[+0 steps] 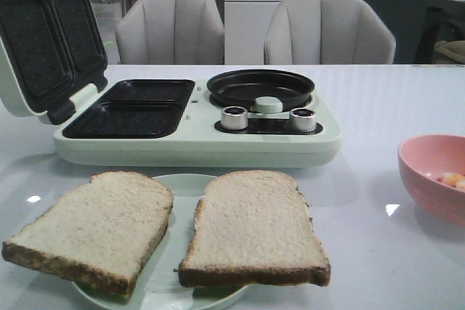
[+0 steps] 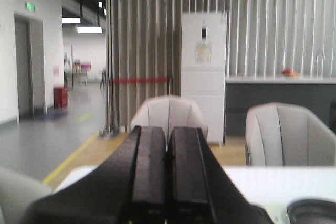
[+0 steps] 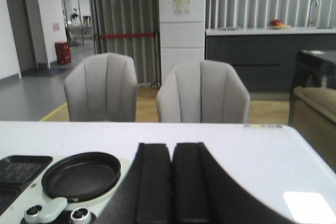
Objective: Make breakfast with bread and shrimp
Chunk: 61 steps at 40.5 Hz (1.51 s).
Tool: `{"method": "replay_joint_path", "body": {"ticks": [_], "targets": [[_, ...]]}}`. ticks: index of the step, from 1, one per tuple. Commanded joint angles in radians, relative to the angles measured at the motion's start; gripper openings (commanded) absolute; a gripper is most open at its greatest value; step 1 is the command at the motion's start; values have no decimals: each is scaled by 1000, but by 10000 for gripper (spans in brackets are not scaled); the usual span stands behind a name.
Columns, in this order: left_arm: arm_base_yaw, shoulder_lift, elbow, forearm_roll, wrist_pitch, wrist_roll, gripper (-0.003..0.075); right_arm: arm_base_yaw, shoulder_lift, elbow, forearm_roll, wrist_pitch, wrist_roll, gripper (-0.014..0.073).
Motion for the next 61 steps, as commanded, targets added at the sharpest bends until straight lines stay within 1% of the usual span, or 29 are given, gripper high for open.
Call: {"method": "replay_joint_path", "body": {"ticks": [1, 5, 14, 23, 25, 28, 29, 31, 34, 37, 38, 39, 43, 47, 48, 51, 54, 57, 61], "targets": [[-8, 106, -106, -3, 83, -2, 99, 2, 110, -92, 4, 20, -9, 38], [-8, 177, -112, -3, 131, -2, 99, 2, 186, -104, 4, 75, -9, 38], [-8, 284, -78, -3, 135, -2, 99, 2, 342, -101, 4, 165, -9, 38], [-8, 347, -51, -21, 147, -2, 100, 2, 443, -101, 3, 192, -9, 40], [-8, 358, -48, -21, 152, -2, 106, 2, 456, -101, 2, 197, -10, 63], [-8, 362, -48, -21, 157, -2, 169, 2, 468, -101, -11, 203, -12, 178], [-8, 362, -48, -21, 161, -2, 200, 2, 470, -101, -14, 204, -13, 234], [-8, 362, -48, -21, 170, 0, 309, 2, 470, -101, -23, 204, -13, 341], [-8, 362, -48, -21, 175, 0, 489, 2, 470, -101, -32, 200, -13, 476], [-22, 362, -48, -21, 180, 2, 599, 2, 470, -101, -38, 193, -13, 535], [-31, 362, -48, -21, 183, 16, 615, 2, 470, -101, -38, 193, -13, 542], [-46, 362, -48, -21, 183, 28, 628, 2, 470, -101, -38, 195, -13, 540], [-138, 363, -48, -21, 183, 104, 624, 2, 470, -101, -38, 199, -13, 538], [-284, 364, -48, -4, 183, 200, 624, 2, 470, -101, -38, 199, -13, 538], [-340, 367, -48, 17, 183, 210, 624, 2, 470, -101, -38, 199, -13, 538], [-459, 380, -48, 104, 191, 216, 624, 2, 470, -101, -38, 199, -13, 538], [-578, 409, -48, 221, 227, 216, 624, 2, 470, -101, -38, 199, -13, 538], [-713, 453, -41, 337, 269, 216, 624, 2, 470, -101, -38, 199, -13, 538], [-855, 532, -22, 492, 303, 216, 624, 2, 470, -101, -38, 199, -13, 538]]}}
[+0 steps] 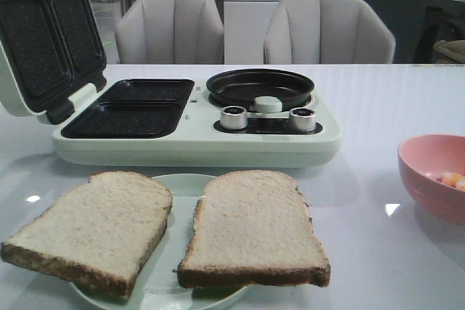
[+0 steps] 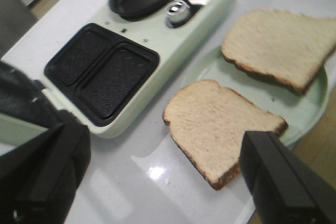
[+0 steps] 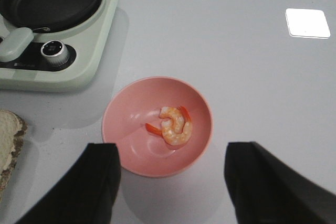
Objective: Make breakfast with bread and shrimp
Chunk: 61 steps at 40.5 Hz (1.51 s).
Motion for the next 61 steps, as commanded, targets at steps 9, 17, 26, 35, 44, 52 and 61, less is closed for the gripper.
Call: {"method": "replay_joint_path", "body": {"ticks": [9, 17, 26, 35, 44, 52, 61], "targets": [[-285, 260, 24, 467, 25, -55, 624, 2, 7, -33, 0, -71, -11, 538], [-288, 417, 24, 646, 24, -251, 624, 2, 7, -33, 0, -71, -11, 538], [-280, 563, 24, 714, 19, -311, 624, 2, 7, -33, 0, -71, -11, 538], [-249, 699, 24, 984, 21, -606, 624, 2, 7, -33, 0, -71, -11, 538], [-233, 819, 10, 1122, 69, -769, 624, 2, 7, -33, 0, -71, -11, 538], [-233, 867, -1, 1144, 97, -828, 526, 2, 7, -33, 0, -71, -11, 538], [-236, 867, -1, 1144, 106, -828, 339, 2, 7, -33, 0, -71, -11, 538]]}}
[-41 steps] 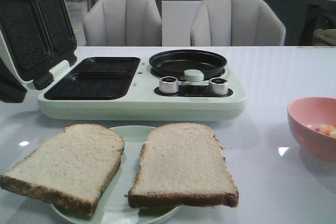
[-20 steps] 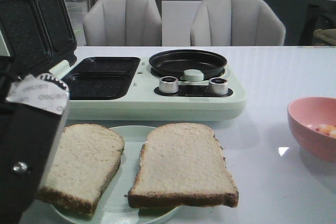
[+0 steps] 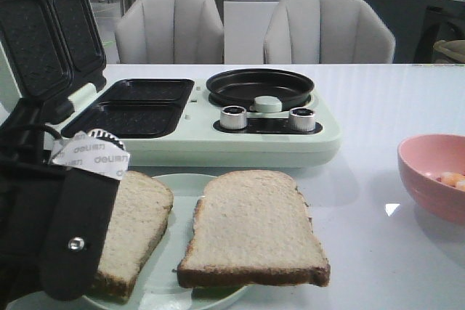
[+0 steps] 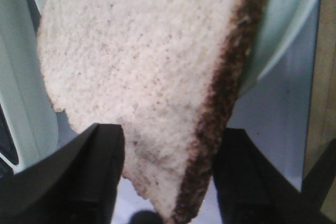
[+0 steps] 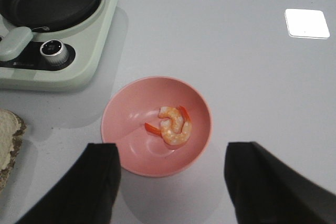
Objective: Make breakfast with bread and shrimp
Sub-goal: 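Grasp the bread slice nearest the left gripper and lift it, then carry the bread slice to the waffle plate and release it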
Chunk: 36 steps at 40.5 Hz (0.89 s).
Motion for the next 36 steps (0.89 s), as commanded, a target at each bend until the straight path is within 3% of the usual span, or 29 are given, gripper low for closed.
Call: {"method": "replay_joint_path", "body": {"ticks": [1, 16, 26, 36], "targets": [[2, -22, -23, 24, 51, -16, 319, 2, 7, -33, 2, -71, -9, 538], [-96, -163, -25, 27, 226, -18, 97, 2, 7, -33, 2, -70, -9, 538], [-115, -386, -25, 203, 362, -18, 99, 2, 7, -33, 2, -70, -9, 538], [-90, -479, -41, 298, 301, -49, 99, 2, 7, -33, 2, -70, -9, 538]]}}
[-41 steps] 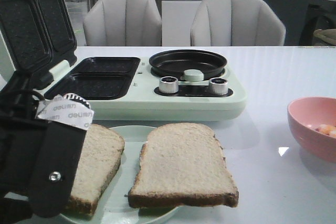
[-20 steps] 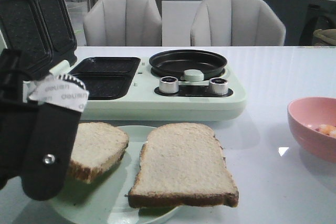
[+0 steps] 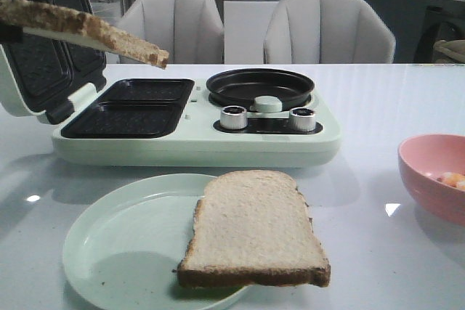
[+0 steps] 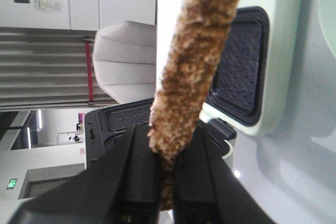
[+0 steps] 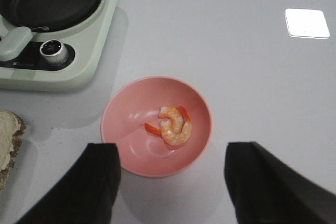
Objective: Make breakfast with bread and shrimp
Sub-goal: 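Carry the bread slice to the waffle plate and release it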
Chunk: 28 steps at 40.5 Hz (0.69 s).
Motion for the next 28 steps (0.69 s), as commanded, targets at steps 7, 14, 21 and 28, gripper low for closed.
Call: {"method": "replay_joint_path", "body": {"ticks": [7, 14, 21, 28], "targets": [[172, 45, -125, 73, -102, -66, 99, 2, 7, -33, 2, -70, -9, 538], [354, 181, -275, 73, -244, -66, 99, 2, 7, -33, 2, -70, -9, 538], [491, 364, -456, 73, -306, -66, 99, 2, 7, -33, 2, -70, -9, 538], [582, 563, -648, 73, -322, -66, 99, 2, 7, -33, 2, -70, -9, 538]]}}
